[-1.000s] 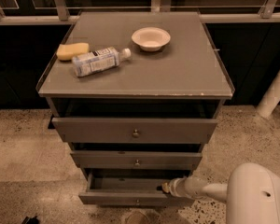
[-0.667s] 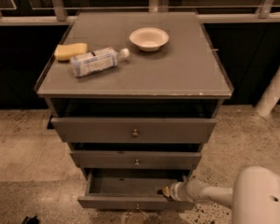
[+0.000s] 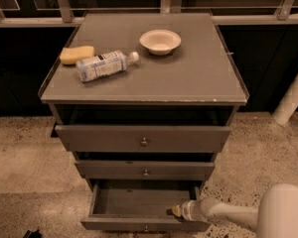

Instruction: Open bottom drawer

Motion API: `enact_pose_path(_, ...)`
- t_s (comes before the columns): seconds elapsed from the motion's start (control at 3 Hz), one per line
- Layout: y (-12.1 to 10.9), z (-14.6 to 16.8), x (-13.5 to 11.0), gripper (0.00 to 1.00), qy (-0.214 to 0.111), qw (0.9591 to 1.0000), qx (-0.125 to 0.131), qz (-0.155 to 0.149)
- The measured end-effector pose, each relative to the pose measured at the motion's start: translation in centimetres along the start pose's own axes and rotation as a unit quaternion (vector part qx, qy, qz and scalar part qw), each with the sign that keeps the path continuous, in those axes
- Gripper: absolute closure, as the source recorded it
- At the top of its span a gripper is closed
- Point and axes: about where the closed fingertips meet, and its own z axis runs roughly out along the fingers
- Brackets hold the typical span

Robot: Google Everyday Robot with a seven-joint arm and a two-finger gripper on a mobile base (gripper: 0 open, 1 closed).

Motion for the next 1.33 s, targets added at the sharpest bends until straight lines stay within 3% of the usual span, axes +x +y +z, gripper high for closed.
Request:
enact_pose_path(0.33,0.7,-1.4,2.8,1.0,0.0,0.9999,-0.005,0.012)
enact_pose_path(0.67,0.6,-1.3,2.7,1.0,0.0,0.9999,-0.005,0.012)
enact_pose_path(1.0,1.4,-2.9,2.4,1.0,-0.018,0.9998,0.01,-0.001)
enact_pose_path(1.33,2.2,-8.0,-1.0,1.0,-0.05,0.9963,0.055,-0.042)
